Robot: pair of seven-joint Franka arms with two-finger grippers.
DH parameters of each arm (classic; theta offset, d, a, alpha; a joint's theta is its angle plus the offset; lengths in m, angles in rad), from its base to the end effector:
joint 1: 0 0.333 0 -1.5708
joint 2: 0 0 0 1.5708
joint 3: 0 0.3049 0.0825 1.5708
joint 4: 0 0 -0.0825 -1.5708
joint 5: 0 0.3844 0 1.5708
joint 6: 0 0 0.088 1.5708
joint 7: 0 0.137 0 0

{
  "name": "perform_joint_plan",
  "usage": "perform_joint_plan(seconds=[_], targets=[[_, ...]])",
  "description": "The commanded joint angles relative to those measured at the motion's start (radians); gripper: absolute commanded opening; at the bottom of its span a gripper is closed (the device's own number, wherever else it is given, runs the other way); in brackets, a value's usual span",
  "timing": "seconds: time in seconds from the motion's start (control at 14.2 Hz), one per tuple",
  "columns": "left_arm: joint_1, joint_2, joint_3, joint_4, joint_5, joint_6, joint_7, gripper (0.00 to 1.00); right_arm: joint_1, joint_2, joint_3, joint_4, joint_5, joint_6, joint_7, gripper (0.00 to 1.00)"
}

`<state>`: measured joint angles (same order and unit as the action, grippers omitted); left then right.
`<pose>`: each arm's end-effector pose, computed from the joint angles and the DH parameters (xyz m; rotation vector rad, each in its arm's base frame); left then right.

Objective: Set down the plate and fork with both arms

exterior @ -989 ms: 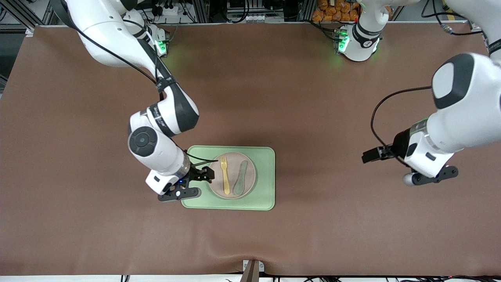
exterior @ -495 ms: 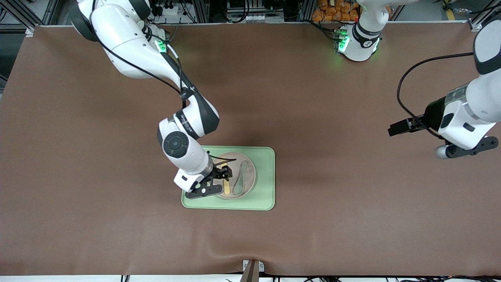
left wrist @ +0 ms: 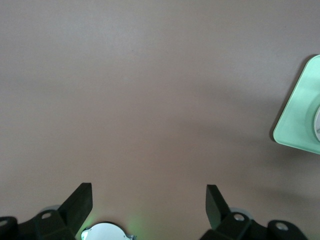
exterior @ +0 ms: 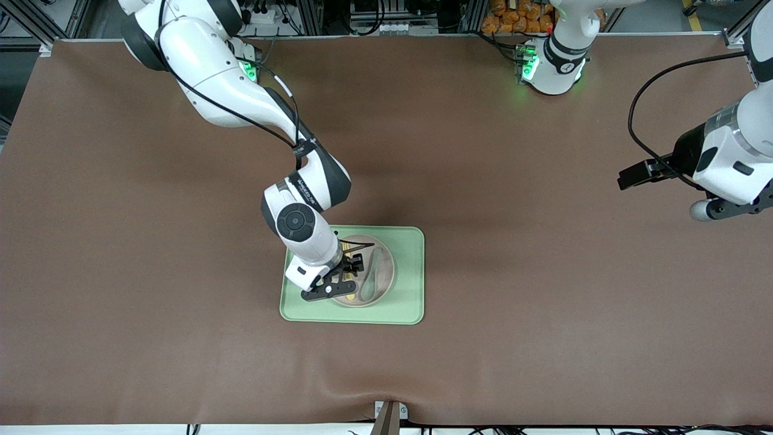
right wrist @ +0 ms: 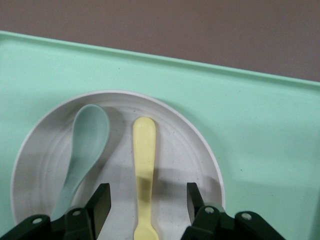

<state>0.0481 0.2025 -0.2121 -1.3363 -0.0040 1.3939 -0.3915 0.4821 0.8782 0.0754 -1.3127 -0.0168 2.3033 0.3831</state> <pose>0.5839 -0.0848 0.5640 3.1064 0.3561 -0.2314 0.6439 0.3868 0.1830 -3.0394 -0.2351 -0.1261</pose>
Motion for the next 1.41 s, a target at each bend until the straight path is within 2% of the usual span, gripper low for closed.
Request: perform_joint_plan(seconds=[0.0, 0.28, 0.42, 0.64, 0.78, 0.85, 0.92, 0.99, 1.06, 1.34], targets=[[0.007, -0.041, -0.01, -0.026, 0.025, -0.018, 0.013, 1.0, 0.023, 0.01, -0.016, -0.008, -0.037, 0.004, 0.052, 0.67], [0.006, -0.06, -0.012, -0.035, 0.025, -0.018, 0.032, 1.0, 0.03, 0.019, -0.016, -0.029, -0.043, 0.016, 0.094, 0.65], [0.015, -0.121, -0.007, -0.098, 0.029, -0.009, 0.101, 1.0, 0.036, 0.021, -0.016, -0.039, -0.043, 0.018, 0.097, 0.63], [0.016, -0.15, -0.004, -0.109, 0.029, -0.007, 0.158, 1.0, 0.036, 0.021, -0.017, -0.039, -0.046, 0.019, 0.097, 0.52], [0.006, -0.152, -0.001, -0.107, 0.039, -0.007, 0.2, 1.0, 0.036, 0.021, -0.017, -0.039, -0.061, 0.019, 0.096, 0.37], [-0.02, -0.152, 0.022, -0.107, 0.062, -0.007, 0.221, 1.0, 0.036, 0.021, -0.017, -0.037, -0.063, 0.018, 0.097, 0.19], [-0.068, -0.153, 0.07, -0.106, 0.065, -0.007, 0.232, 1.0, 0.036, 0.021, -0.017, -0.034, -0.061, 0.016, 0.097, 0.05], [-0.117, -0.159, 0.13, -0.106, 0.065, -0.007, 0.246, 1.0, 0.036, 0.019, -0.017, -0.031, -0.058, 0.01, 0.099, 0.0], [-0.146, -0.172, 0.164, -0.106, 0.065, -0.009, 0.264, 1.0, 0.036, 0.019, -0.016, -0.028, -0.052, 0.007, 0.102, 0.0], [-0.096, -0.192, 0.166, -0.109, 0.05, -0.015, 0.349, 1.0, 0.033, 0.008, -0.011, 0.012, -0.048, -0.036, 0.137, 0.0]])
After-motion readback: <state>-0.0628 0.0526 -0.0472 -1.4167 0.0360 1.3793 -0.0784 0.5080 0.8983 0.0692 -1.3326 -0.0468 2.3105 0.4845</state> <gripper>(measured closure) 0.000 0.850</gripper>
